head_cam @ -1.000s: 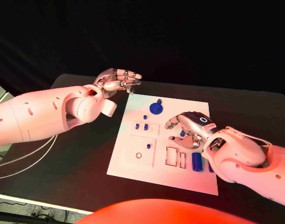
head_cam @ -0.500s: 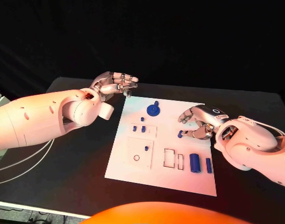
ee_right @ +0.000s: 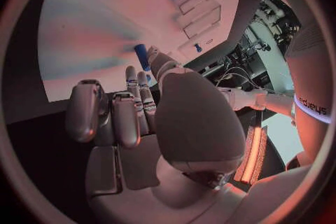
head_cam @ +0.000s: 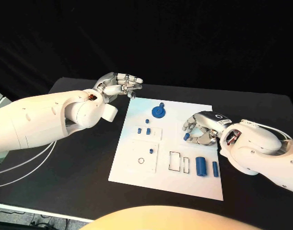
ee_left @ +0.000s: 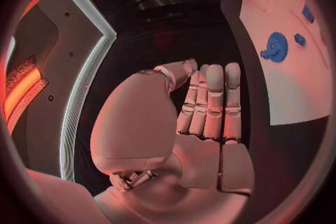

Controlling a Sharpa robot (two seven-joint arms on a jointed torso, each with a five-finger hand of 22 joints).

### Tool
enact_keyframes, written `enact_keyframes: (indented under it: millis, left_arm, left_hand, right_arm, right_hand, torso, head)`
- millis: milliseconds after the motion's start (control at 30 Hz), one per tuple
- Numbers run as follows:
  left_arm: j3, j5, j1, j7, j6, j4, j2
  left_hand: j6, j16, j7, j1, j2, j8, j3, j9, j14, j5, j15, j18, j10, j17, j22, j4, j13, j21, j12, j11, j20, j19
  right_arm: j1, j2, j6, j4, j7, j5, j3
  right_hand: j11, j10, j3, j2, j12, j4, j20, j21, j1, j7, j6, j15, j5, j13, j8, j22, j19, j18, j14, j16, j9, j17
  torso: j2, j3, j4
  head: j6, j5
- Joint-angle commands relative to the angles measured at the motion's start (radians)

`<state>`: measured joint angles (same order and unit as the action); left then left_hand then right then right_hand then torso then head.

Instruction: Assemble the parts on the task board

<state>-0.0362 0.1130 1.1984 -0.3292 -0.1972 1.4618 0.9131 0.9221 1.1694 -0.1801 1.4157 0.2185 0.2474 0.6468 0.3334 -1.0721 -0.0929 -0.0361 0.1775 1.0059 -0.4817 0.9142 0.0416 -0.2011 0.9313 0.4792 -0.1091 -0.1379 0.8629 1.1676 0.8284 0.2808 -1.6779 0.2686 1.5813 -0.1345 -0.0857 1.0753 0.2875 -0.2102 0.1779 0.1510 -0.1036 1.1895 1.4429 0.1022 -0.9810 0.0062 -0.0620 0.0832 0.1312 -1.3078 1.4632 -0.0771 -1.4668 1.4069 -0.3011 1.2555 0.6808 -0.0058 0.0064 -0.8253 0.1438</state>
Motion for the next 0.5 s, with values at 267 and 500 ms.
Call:
enact_keyframes:
  millis: [267, 500]
  left_arm:
    - [0.001, -0.006, 0.001, 0.000, 0.014, -0.001, 0.000]
    - [0.001, -0.006, 0.001, 0.001, 0.015, -0.002, -0.001]
  left_hand:
    - [-0.004, -0.004, 0.000, -0.008, -0.007, -0.003, -0.005, -0.001, 0.000, -0.003, -0.003, 0.006, -0.005, 0.002, -0.002, 0.002, -0.001, -0.007, 0.005, 0.000, -0.001, 0.009]
    - [-0.004, -0.004, 0.000, -0.010, -0.009, -0.003, -0.005, -0.001, 0.000, -0.003, -0.003, 0.006, -0.007, 0.002, -0.003, 0.005, -0.002, -0.009, 0.007, 0.000, -0.001, 0.009]
  right_arm:
    - [-0.004, -0.008, -0.056, 0.004, -0.002, 0.003, -0.001]
    - [-0.007, -0.016, -0.033, 0.006, -0.007, 0.002, -0.002]
  right_hand:
    - [0.017, 0.085, 0.101, -0.012, -0.018, 0.027, 0.017, 0.053, 0.011, 0.013, -0.056, -0.019, 0.001, 0.001, 0.019, -0.147, 0.039, 0.019, -0.043, 0.006, -0.007, 0.005]
    - [0.024, 0.123, 0.171, 0.000, -0.036, 0.031, 0.022, 0.075, 0.011, 0.015, -0.081, -0.024, 0.002, 0.000, 0.030, -0.158, 0.043, 0.023, -0.044, 0.009, -0.016, 0.006]
  torso:
    - [-0.001, 0.0002, -0.0015]
    - [0.000, 0.0011, -0.0011]
  head:
    - [-0.001, 0.000]
    - [0.001, 0.000]
